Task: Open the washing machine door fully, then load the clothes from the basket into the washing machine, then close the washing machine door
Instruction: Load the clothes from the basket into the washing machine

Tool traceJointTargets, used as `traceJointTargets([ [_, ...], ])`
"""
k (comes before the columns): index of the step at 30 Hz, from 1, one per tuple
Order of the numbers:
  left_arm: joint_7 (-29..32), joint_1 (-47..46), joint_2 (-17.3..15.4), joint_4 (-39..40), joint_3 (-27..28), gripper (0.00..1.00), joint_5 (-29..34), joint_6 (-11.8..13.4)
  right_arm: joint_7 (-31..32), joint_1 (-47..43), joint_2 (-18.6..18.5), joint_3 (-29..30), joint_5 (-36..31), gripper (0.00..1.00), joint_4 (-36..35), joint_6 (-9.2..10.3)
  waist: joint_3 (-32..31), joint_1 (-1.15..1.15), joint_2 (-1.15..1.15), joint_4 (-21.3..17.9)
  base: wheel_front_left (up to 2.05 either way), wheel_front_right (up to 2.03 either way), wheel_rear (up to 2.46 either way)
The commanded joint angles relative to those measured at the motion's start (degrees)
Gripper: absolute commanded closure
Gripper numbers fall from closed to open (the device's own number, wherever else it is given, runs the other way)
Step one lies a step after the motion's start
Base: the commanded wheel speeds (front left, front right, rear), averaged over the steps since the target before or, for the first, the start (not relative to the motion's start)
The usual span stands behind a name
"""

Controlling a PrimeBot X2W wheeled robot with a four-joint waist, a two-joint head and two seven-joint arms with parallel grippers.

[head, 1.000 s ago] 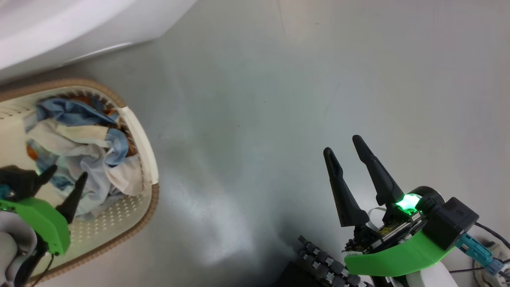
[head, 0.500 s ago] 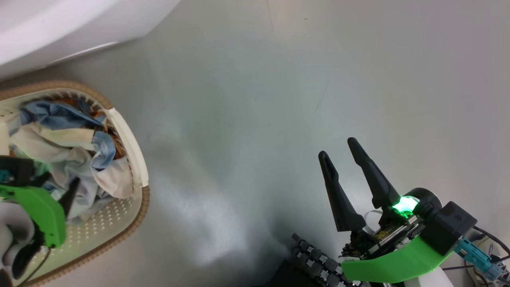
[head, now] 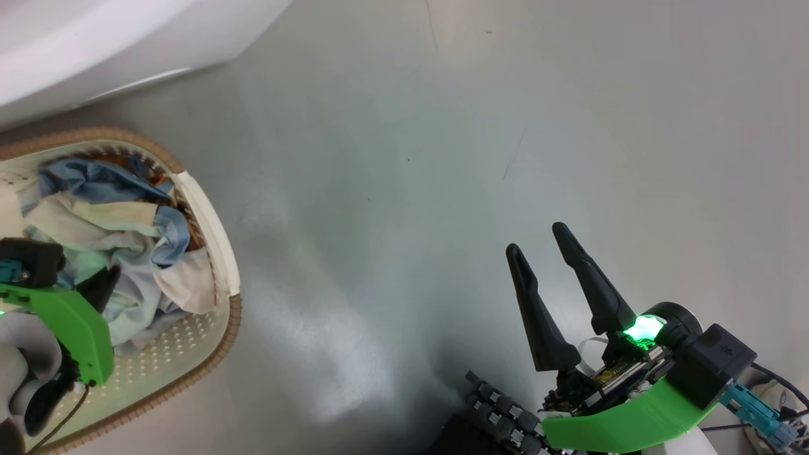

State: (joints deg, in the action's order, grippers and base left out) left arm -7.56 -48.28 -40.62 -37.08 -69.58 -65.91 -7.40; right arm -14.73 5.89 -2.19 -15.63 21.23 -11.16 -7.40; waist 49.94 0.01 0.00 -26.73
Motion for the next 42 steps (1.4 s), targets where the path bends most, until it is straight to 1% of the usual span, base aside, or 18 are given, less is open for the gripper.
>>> traceJointTargets([
  [1, -0.51, -0.24, -1.84, 0.72, 1.14, 1.0, -0.3, -0.09, -0.27, -1.67, -0.68, -0.79, 0.07, 0.0, -0.98, -0.09, -0.16, -0.01, 0.0, 0.13, 0.0, 0.0, 0.0],
  [4, -1.08, -0.31, -2.03, 1.59, 0.12, 1.0, -1.2, -0.09, -0.27, -1.08, -0.68, -0.58, 0.11, 0.0, -0.53, -0.09, -0.96, -0.01, 0.0, 0.94, 0.0, 0.0, 0.0],
  [11, -5.37, 0.06, -1.79, 4.39, -1.2, 1.0, -2.23, -0.09, -0.27, 0.16, -0.68, 1.07, -0.29, 0.0, 0.59, -0.09, -3.73, -0.01, 0.0, 3.55, 0.0, 0.0, 0.0],
  [15, -6.86, 0.63, -2.46, 7.99, -1.55, 1.0, -2.47, -0.09, -0.27, 0.87, -0.68, 2.21, -0.62, 0.0, 1.44, -0.09, -5.3, -0.01, 0.0, 5.49, 0.0, 0.0, 0.0],
  [19, -7.36, 1.5, -3.62, 13.3, -0.6, 1.0, -2.95, -0.09, -0.27, 1.77, -0.68, 3.17, -0.77, 0.0, 2.46, -0.09, -6.81, -0.01, 0.0, 7.32, 0.0, 0.0, 0.0],
  [23, -7.41, 4.26, -5.48, 20.26, 4.76, 1.0, -1.63, -0.09, -0.27, 2.31, -0.68, 4.19, -0.99, 0.0, 3.27, -0.09, -8.47, -0.01, 0.0, 9.04, 0.0, 0.0, 0.0],
  [28, -7.42, 10.08, -6.65, 26.85, 12.96, 1.0, 0.7, -0.09, -0.27, 2.67, -0.68, 5.16, -1.4, 0.0, 4.75, -0.09, -11.18, -0.01, 0.0, 10.89, 0.0, 0.0, 0.0],
  [34, -7.43, 16.7, -6.26, 33.08, 21.68, 1.0, 2.23, -0.09, -0.27, 2.94, -0.68, 5.93, -1.95, 0.0, 6.6, -0.09, -14.5, -0.01, 0.0, 12.63, 0.0, 0.0, 0.0],
  [35, -7.43, 18.72, -5.97, 35.07, 24.34, 1.0, 2.58, -0.09, -0.27, 2.94, -0.68, 6.17, -2.15, 0.0, 7.11, -0.09, -15.44, -0.01, 0.0, 13.16, 0.0, 0.0, 0.0],
  [38, -7.43, 21.57, -5.67, 38.05, 27.8, 1.0, 3.2, -0.09, -0.27, 2.97, -0.68, 6.59, -2.34, 0.0, 7.82, -0.09, -16.71, -0.01, 0.0, 13.89, 0.0, 0.0, 0.0],
  [40, -7.43, 22.51, -5.53, 39.0, 28.89, 1.0, 3.4, -0.09, -0.27, 3.02, -0.68, 6.67, -2.38, 0.0, 8.06, -0.09, -17.13, -0.01, 0.0, 14.1, 0.0, 0.0, 0.0],
  [42, -7.43, 25.24, -4.97, 41.3, 32.19, 1.0, 4.14, -0.09, -0.27, 3.09, -0.68, 6.86, -2.41, 0.0, 8.8, -0.09, -18.48, -0.01, 0.0, 14.73, 0.0, 0.0, 0.0],
])
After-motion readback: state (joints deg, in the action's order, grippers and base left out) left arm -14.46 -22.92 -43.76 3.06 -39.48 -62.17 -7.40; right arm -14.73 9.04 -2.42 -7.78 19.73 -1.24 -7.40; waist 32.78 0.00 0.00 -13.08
